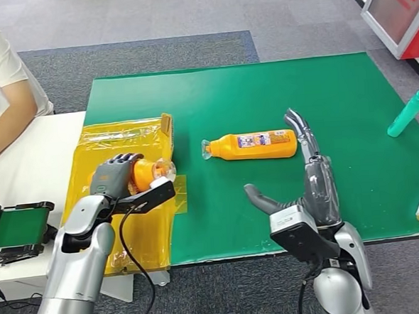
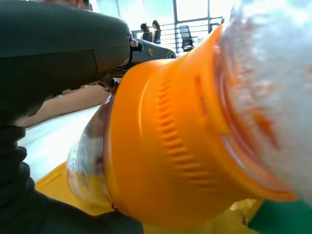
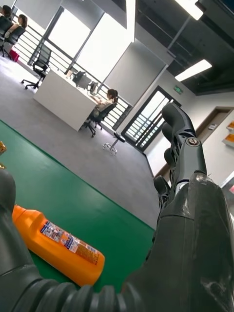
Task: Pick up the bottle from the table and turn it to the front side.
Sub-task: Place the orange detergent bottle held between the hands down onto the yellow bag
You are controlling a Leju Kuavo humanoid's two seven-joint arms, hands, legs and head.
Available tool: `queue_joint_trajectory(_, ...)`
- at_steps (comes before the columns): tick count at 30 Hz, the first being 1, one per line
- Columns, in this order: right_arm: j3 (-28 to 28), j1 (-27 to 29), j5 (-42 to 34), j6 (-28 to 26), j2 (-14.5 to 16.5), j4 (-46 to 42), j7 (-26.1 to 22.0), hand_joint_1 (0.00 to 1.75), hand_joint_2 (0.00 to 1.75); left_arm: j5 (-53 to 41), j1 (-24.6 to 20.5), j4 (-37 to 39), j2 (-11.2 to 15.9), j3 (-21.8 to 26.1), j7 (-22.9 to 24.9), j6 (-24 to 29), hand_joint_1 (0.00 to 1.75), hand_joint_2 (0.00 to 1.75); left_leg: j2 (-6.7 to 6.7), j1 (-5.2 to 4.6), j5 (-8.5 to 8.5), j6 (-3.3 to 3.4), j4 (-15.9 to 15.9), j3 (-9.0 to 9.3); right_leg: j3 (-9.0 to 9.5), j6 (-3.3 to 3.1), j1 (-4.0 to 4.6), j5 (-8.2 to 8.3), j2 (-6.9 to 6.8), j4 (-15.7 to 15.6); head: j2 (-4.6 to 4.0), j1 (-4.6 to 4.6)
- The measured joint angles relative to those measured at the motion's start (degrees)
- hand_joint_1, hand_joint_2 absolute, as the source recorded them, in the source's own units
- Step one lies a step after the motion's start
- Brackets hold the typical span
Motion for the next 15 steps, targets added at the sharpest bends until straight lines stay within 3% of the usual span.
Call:
queue_joint_trajectory(2, 0.0, 0.0, 0.0, -0.05, 0.0, 0.03, -0.02, 0.0, 1.75, 0.1, -0.11, 0.37, -0.19, -0.36, 0.04, -0.02, 0.0, 1.75, 0.0, 0.0, 0.0, 0.0, 0.0, 0.0, 0.0, 0.0, 0.0, 0.0, 0.0, 0.0, 0.0, 0.0)
queue_joint_trajectory(15, -0.34, 0.05, -1.03, -0.74, 0.0, 0.02, -0.48, 0.0, 1.75, 1.69, -0.28, 1.68, -0.21, -0.3, 1.7, 0.04, 0.0, 1.75, 0.0, 0.0, 0.01, 0.01, 0.0, 0.0, 0.0, 0.01, 0.0, 0.01, 0.0, 0.0, 0.0, 0.01)
